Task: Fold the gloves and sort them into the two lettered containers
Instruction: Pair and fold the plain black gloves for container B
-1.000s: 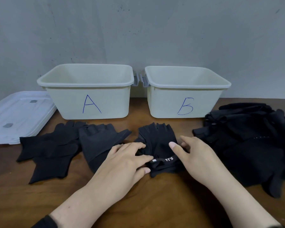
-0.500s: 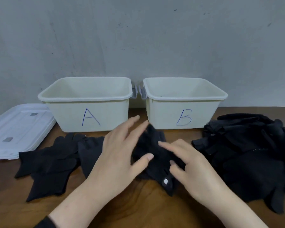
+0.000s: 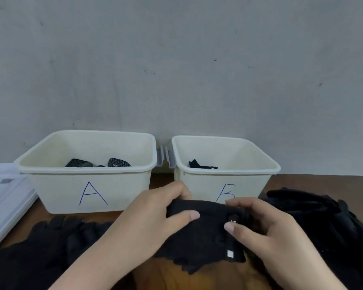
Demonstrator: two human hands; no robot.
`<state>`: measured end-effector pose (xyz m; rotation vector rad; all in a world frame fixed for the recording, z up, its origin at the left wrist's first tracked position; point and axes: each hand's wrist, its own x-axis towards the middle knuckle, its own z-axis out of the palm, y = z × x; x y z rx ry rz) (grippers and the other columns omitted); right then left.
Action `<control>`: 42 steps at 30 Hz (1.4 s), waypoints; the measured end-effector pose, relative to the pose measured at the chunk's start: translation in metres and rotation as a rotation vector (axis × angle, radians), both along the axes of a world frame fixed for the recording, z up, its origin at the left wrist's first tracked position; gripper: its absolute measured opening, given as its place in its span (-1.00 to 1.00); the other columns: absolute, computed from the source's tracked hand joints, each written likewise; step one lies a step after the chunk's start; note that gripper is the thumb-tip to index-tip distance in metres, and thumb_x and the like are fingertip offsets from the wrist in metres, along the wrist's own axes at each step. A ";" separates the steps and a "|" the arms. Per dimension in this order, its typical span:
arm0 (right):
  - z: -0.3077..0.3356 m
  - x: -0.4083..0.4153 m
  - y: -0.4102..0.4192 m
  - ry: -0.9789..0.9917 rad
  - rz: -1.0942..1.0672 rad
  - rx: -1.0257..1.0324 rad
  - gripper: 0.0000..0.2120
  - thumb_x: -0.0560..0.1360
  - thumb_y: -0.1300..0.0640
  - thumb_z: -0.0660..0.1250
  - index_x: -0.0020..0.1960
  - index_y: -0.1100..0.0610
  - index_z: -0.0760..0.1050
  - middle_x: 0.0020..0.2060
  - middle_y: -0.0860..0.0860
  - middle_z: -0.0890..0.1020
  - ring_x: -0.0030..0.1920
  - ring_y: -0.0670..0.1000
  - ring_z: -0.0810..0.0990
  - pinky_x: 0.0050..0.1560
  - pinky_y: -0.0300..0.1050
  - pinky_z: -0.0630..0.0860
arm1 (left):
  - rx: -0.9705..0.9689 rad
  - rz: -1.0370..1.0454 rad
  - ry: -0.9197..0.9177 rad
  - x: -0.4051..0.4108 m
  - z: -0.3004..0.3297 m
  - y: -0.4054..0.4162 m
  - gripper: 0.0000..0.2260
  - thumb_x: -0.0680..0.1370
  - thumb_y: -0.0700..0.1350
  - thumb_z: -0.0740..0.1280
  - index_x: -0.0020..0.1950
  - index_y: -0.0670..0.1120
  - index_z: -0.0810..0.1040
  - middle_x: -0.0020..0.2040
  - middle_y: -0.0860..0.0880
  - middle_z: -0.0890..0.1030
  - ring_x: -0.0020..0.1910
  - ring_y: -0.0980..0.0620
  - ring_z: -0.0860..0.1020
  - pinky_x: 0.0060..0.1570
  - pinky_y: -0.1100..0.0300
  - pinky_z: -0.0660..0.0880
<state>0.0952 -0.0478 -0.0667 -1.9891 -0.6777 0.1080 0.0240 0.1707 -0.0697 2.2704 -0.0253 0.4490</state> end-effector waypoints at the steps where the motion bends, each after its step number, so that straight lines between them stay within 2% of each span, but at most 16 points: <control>1: 0.013 0.002 0.000 -0.037 -0.014 0.006 -0.61 0.40 0.17 0.56 0.00 -0.32 0.63 -0.13 -0.17 0.74 -0.07 -0.16 0.71 -0.02 -0.31 0.58 | -0.019 0.012 -0.035 0.004 0.002 0.003 -0.89 0.53 0.11 0.39 -0.09 0.18 0.47 -0.15 0.25 0.59 -0.21 0.28 0.53 -0.24 0.39 0.39; 2: 0.028 0.009 -0.001 -0.092 -0.045 0.013 -0.65 0.40 0.16 0.55 -0.03 -0.29 0.64 -0.16 -0.18 0.74 -0.12 -0.16 0.71 -0.08 -0.33 0.58 | -0.026 0.027 -0.069 0.009 0.003 0.006 -0.91 0.53 0.10 0.39 -0.05 0.21 0.49 -0.10 0.28 0.60 -0.13 0.28 0.54 -0.20 0.40 0.39; 4: 0.061 0.027 -0.002 -0.207 -0.117 0.037 -0.74 0.39 0.08 0.54 -0.02 -0.23 0.66 -0.18 -0.13 0.75 -0.19 -0.10 0.72 -0.08 -0.13 0.64 | 0.010 0.079 -0.143 0.018 0.002 0.016 -0.89 0.55 0.05 0.36 0.05 0.24 0.52 -0.05 0.33 0.58 -0.02 0.30 0.53 -0.08 0.44 0.39; 6: 0.094 0.057 -0.006 -0.301 -0.203 0.058 -0.80 0.41 0.04 0.51 -0.02 -0.21 0.66 -0.19 -0.09 0.75 -0.22 -0.03 0.72 -0.08 0.15 0.68 | 0.136 0.155 -0.250 0.029 0.000 0.027 -0.84 0.59 0.05 0.29 0.16 0.21 0.55 -0.06 0.32 0.57 0.03 0.32 0.50 0.04 0.45 0.36; 8: 0.121 0.097 -0.011 -0.316 -0.265 0.024 -0.81 0.47 0.11 0.51 -0.05 -0.19 0.66 -0.20 -0.05 0.74 -0.21 0.01 0.73 -0.01 0.23 0.67 | 0.306 0.203 -0.306 0.040 -0.002 0.037 -0.75 0.61 0.05 0.20 0.21 0.11 0.58 0.03 0.28 0.58 0.08 0.27 0.49 0.13 0.36 0.34; 11: 0.150 0.149 -0.004 -0.227 -0.268 -0.059 -0.91 0.51 0.18 0.48 -0.08 0.00 0.67 -0.14 0.13 0.73 -0.15 0.19 0.73 0.08 0.23 0.64 | 0.530 0.209 -0.251 0.058 -0.010 0.044 -0.66 0.54 0.01 0.20 0.26 0.03 0.59 0.16 0.15 0.61 0.15 0.14 0.50 0.21 0.23 0.28; 14: 0.144 0.177 0.022 -0.154 -0.260 -0.192 -0.96 0.53 0.22 0.46 -0.05 0.11 0.63 -0.16 0.18 0.70 -0.22 0.15 0.68 0.06 0.18 0.64 | 0.659 0.195 -0.167 0.067 -0.019 0.046 -0.65 0.46 0.01 0.30 0.22 0.05 0.62 0.20 0.13 0.61 0.16 0.10 0.57 0.21 0.14 0.41; 18: 0.112 0.200 0.060 0.019 -0.232 -0.264 -0.95 0.54 0.21 0.45 -0.05 0.19 0.59 -0.20 0.15 0.69 -0.28 0.10 0.67 -0.19 -0.02 0.62 | 0.655 0.185 -0.133 0.068 -0.020 0.048 -0.64 0.44 0.03 0.31 0.21 0.07 0.63 0.22 0.15 0.62 0.17 0.11 0.58 0.16 0.03 0.52; 22: 0.078 0.220 0.093 0.197 -0.176 -0.238 -0.90 0.54 0.18 0.45 -0.10 0.17 0.57 -0.16 0.13 0.65 -0.21 0.08 0.63 -0.09 -0.01 0.62 | 0.655 0.180 -0.132 0.069 -0.020 0.047 -0.65 0.44 0.04 0.29 0.20 0.08 0.62 0.21 0.17 0.60 0.18 0.12 0.56 0.18 0.03 0.49; 25: 0.048 0.232 0.105 0.261 -0.190 -0.447 -0.69 0.50 0.00 0.51 0.08 0.21 0.59 0.06 0.11 0.65 0.02 0.13 0.67 -0.01 0.05 0.64 | 0.669 0.190 -0.139 0.069 -0.019 0.046 -0.64 0.43 0.04 0.28 0.20 0.07 0.63 0.20 0.17 0.60 0.17 0.12 0.56 0.17 0.05 0.49; 28: 0.031 0.236 0.105 0.068 -0.240 -0.677 -0.49 0.50 -0.18 0.45 0.24 0.19 0.56 0.13 0.11 0.63 0.11 0.18 0.65 0.21 0.15 0.57 | 0.698 0.193 -0.160 0.070 -0.021 0.049 -0.64 0.41 0.01 0.30 0.18 0.06 0.64 0.19 0.15 0.62 0.16 0.10 0.58 0.15 0.03 0.51; 30: 0.033 0.230 0.104 -0.045 -0.275 -0.543 -0.57 0.54 -0.15 0.41 0.25 0.13 0.57 0.14 0.06 0.64 0.14 0.14 0.61 0.25 0.09 0.52 | 0.708 0.205 -0.175 0.070 -0.023 0.049 -0.67 0.40 -0.02 0.31 0.15 0.06 0.64 0.18 0.15 0.63 0.14 0.09 0.59 0.13 0.03 0.52; 32: 0.044 0.209 0.105 -0.160 -0.267 -0.372 -0.72 0.58 -0.08 0.36 0.18 0.06 0.61 0.08 -0.02 0.65 0.11 0.07 0.60 0.16 -0.01 0.52 | 0.715 0.224 -0.193 0.071 -0.023 0.047 -0.70 0.39 -0.04 0.32 0.10 0.05 0.66 0.13 0.15 0.64 0.09 0.09 0.61 0.10 0.03 0.53; 36: 0.058 0.149 0.108 -0.358 -0.226 -0.090 -0.85 0.62 -0.02 0.30 0.03 -0.02 0.63 -0.19 -0.21 0.62 -0.25 -0.27 0.55 -0.19 -0.24 0.40 | 0.700 0.248 -0.238 0.072 -0.025 0.047 -0.70 0.40 -0.09 0.31 0.10 0.02 0.66 0.07 0.12 0.66 0.08 0.06 0.61 0.15 0.04 0.50; 39: 0.045 0.096 0.106 -0.387 -0.177 0.077 -0.86 0.61 0.00 0.31 -0.06 -0.05 0.63 -0.23 -0.17 0.66 -0.17 -0.20 0.61 -0.19 -0.32 0.46 | 0.576 0.250 -0.242 0.062 -0.019 0.045 -0.68 0.47 -0.14 0.24 0.18 0.00 0.62 0.10 0.09 0.63 0.13 0.03 0.55 0.19 0.15 0.34; 42: 0.012 0.041 0.100 -0.278 -0.090 0.138 -0.86 0.61 0.00 0.32 -0.09 -0.10 0.62 -0.19 -0.23 0.66 -0.10 -0.21 0.62 -0.17 -0.41 0.45 | 0.445 0.288 -0.268 0.039 -0.017 0.043 -0.67 0.52 -0.13 0.16 0.20 0.01 0.60 0.12 0.09 0.61 0.12 0.04 0.51 0.16 0.06 0.44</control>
